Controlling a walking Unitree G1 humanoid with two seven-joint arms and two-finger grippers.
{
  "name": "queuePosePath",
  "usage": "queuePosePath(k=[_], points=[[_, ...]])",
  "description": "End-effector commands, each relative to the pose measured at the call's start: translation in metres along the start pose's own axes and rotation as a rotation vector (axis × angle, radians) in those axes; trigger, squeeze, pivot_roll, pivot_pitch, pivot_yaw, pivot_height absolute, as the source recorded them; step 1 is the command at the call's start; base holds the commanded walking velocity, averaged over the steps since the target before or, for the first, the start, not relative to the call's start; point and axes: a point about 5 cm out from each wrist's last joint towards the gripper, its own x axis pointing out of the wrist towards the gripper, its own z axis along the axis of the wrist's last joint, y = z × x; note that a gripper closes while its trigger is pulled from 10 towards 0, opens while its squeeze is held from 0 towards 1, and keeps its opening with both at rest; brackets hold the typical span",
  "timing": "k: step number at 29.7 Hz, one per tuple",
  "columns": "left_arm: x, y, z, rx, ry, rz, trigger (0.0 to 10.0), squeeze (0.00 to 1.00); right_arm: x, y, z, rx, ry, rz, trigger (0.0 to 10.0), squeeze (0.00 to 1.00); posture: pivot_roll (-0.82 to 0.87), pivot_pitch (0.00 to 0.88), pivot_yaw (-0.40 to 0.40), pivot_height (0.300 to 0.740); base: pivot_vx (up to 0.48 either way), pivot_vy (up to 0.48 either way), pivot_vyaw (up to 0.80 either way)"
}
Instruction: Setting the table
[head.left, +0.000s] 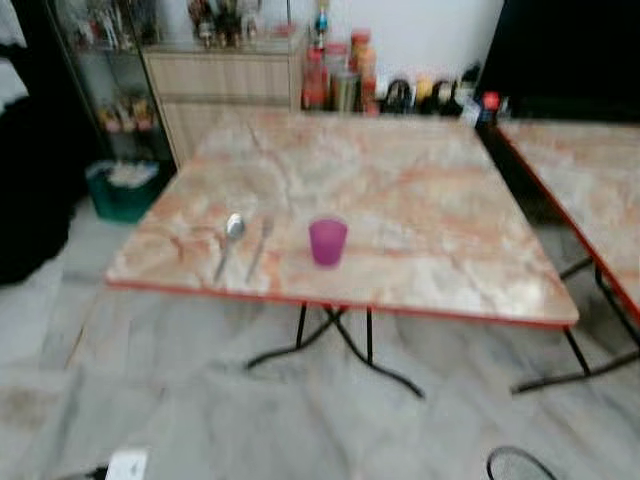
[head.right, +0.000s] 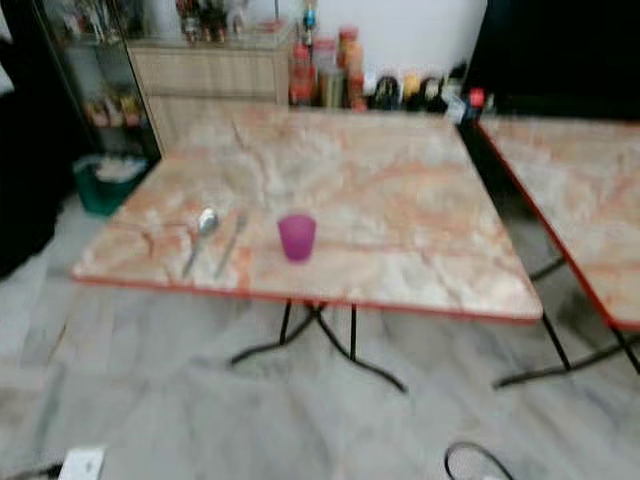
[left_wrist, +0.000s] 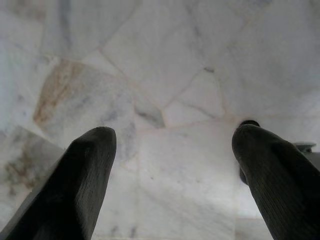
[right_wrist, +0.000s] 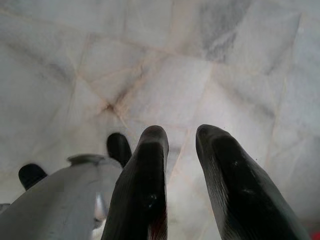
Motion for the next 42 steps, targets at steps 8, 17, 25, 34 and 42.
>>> queuePosePath(k=[8, 17, 25, 34, 42], points=[[0.0003, -0.0040, 0.0010, -0.021, -0.010, -0.002, 10.0, 0.00, -0.0007, -0.0049, -0.0026, 0.017, 0.004, -0.013, 10.0, 0.00, 0.02, 0.075, -0.008, 0.740, 0.000, 0.000, 0.00], [0.0004, -0.0039, 0.0021, -0.024, -0.019, 0.008, 10.0, 0.00, -0.0004, -0.0025, -0.0016, 0.017, 0.001, -0.009, 10.0, 0.00, 0.02, 0.076, -0.008, 0.740, 0.291, 0.000, -0.13], [0.0004, -0.0043, 0.0018, -0.026, -0.018, 0.005, 10.0, 0.00, -0.0004, -0.0027, -0.0013, 0.018, -0.003, -0.015, 10.0, 0.00, 0.03, 0.075, -0.010, 0.740, 0.415, 0.000, -0.14], [0.0004, -0.0045, 0.0015, -0.025, -0.016, 0.004, 10.0, 0.00, -0.0004, -0.0014, -0.0033, 0.012, 0.012, -0.012, 10.0, 0.00, 0.03, 0.073, -0.009, 0.740, 0.400, 0.000, -0.05], [0.0004, -0.0045, 0.0009, -0.012, -0.010, 0.002, 10.0, 0.00, -0.0002, 0.0008, -0.0030, 0.004, 0.009, -0.013, 10.0, 0.00, 0.03, 0.070, -0.010, 0.740, 0.082, 0.000, -0.06]])
